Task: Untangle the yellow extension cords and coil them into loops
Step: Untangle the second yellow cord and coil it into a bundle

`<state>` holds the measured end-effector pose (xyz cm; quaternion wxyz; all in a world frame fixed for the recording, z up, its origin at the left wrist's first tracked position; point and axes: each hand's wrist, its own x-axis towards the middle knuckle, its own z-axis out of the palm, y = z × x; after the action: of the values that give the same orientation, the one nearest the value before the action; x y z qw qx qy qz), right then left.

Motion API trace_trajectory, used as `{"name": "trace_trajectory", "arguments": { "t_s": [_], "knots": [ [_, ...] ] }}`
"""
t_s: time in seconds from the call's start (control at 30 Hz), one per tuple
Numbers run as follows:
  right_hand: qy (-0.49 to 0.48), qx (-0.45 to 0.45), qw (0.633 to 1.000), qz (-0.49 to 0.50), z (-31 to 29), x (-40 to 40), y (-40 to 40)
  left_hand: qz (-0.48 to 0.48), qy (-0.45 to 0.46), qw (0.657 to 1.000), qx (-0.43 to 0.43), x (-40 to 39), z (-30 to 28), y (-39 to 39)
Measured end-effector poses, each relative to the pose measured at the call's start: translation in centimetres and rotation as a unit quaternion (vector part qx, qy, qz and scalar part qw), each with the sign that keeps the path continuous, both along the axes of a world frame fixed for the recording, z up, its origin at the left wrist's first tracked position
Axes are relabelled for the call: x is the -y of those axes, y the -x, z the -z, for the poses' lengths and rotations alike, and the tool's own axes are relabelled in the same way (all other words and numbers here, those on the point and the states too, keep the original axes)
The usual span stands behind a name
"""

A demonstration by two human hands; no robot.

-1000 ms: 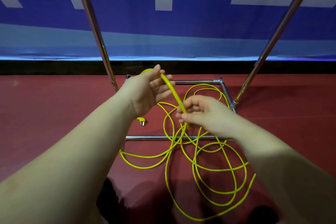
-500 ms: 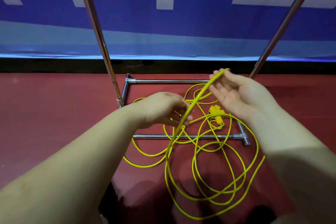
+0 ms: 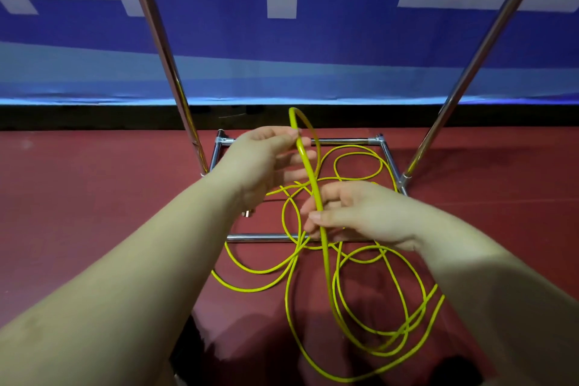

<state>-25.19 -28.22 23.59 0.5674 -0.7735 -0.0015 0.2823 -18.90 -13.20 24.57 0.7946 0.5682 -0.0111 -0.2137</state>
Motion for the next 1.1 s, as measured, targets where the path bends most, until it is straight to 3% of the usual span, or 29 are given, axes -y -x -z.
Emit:
{"name": "trace_trajectory", "arguments": {
  "t_s": [0.1, 0.2, 0.27, 0.37, 0.47, 0.6, 0.7, 0.8, 0.93, 1.03, 1.1],
  "knots": [
    [-0.025, 0.025, 0.999, 0.035, -0.8, 0.5, -0.2, 0.002, 0.035, 0.999, -0.013, 0.0, -0.2, -0.2],
    [-0.094, 0.039, 0.983, 0.153, -1.2, 1.2, -0.9, 0.072, -0.01, 0.997, -0.025, 0.5, 0.1, 0.3],
    [-0.194, 0.014, 0.943, 0.271, -1.4, 1.9, -1.8, 0.155, -0.075, 0.985, -0.019, 0.9, 0.5, 0.9],
    [-0.323, -0.028, 0.854, 0.407, -1.7, 3.1, -2.6, 0.233, -0.141, 0.962, 0.006, 1.7, 1.3, 2.1],
    [-0.352, -0.039, 0.829, 0.432, -1.5, 3.7, -2.9, 0.228, -0.177, 0.956, 0.058, 2.1, 1.9, 2.4],
    [-0.337, -0.023, 0.868, 0.365, -1.6, 3.7, -2.8, 0.198, -0.149, 0.965, 0.083, 1.9, 1.2, 2.0],
    [-0.203, -0.011, 0.947, 0.247, -1.5, 3.6, -2.4, 0.131, -0.096, 0.983, 0.082, 1.6, 0.6, 1.6],
    [-0.063, -0.004, 0.99, 0.124, -0.8, 2.9, -1.5, 0.022, -0.018, 0.999, 0.031, 1.0, 0.2, 0.6],
    [0.03, 0.039, 0.999, 0.012, -0.3, 2.1, -0.6, -0.067, 0.058, 0.996, -0.018, 0.3, -0.1, -0.3],
    [0.038, 0.047, 0.998, 0.028, -0.6, 2.1, -0.6, -0.059, 0.069, 0.995, -0.038, 0.5, 0.0, -0.4],
    [0.0, 0.05, 0.995, 0.087, -0.9, 2.2, -0.8, -0.011, 0.03, 0.999, -0.032, 0.9, 0.3, 0.0]
  ]
}}
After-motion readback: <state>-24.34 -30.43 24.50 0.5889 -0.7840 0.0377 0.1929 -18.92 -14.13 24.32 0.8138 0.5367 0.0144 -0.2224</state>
